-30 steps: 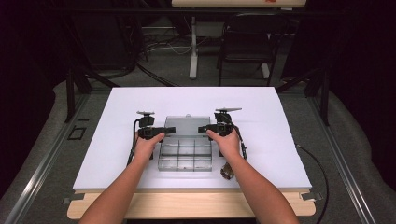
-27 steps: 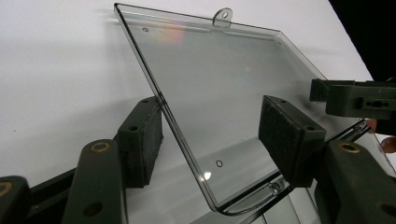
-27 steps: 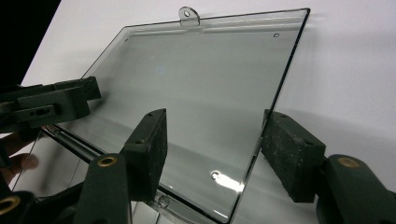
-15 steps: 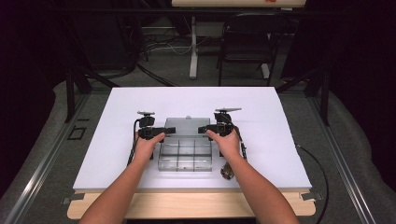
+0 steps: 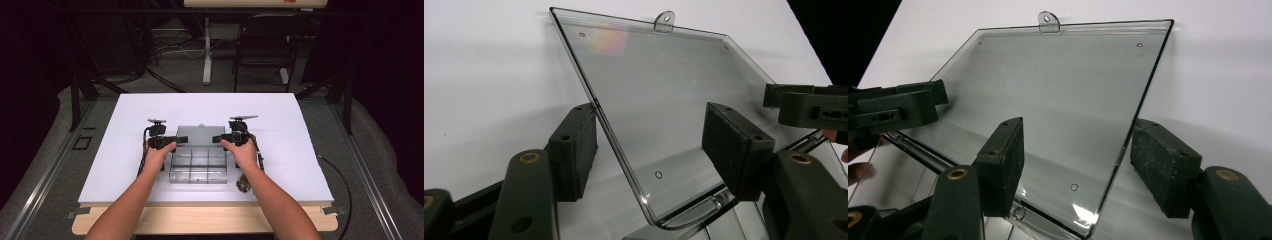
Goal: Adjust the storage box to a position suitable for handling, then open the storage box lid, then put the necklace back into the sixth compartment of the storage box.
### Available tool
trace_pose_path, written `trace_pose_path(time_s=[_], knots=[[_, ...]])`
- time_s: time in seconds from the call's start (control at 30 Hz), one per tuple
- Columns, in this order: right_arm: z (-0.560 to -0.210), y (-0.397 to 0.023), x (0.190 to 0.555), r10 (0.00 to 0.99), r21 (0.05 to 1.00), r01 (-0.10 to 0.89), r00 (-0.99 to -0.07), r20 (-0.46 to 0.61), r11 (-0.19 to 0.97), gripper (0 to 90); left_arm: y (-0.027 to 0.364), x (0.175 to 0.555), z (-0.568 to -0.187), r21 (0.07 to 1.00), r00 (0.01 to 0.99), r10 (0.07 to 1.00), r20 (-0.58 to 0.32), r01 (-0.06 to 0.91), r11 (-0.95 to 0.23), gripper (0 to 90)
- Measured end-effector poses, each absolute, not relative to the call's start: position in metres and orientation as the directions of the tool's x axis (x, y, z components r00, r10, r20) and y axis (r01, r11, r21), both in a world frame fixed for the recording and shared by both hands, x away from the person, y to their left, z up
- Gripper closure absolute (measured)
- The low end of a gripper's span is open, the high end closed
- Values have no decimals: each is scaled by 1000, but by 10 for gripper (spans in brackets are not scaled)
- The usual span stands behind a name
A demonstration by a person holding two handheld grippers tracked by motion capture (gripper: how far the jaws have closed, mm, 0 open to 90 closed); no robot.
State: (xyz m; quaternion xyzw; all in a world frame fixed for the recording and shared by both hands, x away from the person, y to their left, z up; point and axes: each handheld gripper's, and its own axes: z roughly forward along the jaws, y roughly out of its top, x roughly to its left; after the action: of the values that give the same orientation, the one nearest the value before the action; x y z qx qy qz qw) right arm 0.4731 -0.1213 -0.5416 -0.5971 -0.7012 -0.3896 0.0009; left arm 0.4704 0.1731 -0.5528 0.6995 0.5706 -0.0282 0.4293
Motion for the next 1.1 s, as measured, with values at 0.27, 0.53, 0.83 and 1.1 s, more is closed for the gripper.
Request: trace_pose_path(time_s=[0.27, 0.53, 0.83, 1.1], knots=[[-535, -126, 470, 848, 577, 817, -307, 432, 2, 399, 176, 469, -550, 568, 344, 782, -519, 823, 15, 410], [-526, -134, 466, 842, 592, 806, -313, 439, -8, 403, 180, 462, -537, 611, 366, 782, -504, 792, 22, 442], [-512, -136, 456, 833, 626, 780, -350, 428, 6, 412, 180, 451, -527, 642, 411, 781, -470, 766, -17, 442], [-501, -141, 444, 837, 643, 764, -387, 387, 56, 424, 194, 443, -524, 648, 406, 780, -476, 762, -1, 442]])
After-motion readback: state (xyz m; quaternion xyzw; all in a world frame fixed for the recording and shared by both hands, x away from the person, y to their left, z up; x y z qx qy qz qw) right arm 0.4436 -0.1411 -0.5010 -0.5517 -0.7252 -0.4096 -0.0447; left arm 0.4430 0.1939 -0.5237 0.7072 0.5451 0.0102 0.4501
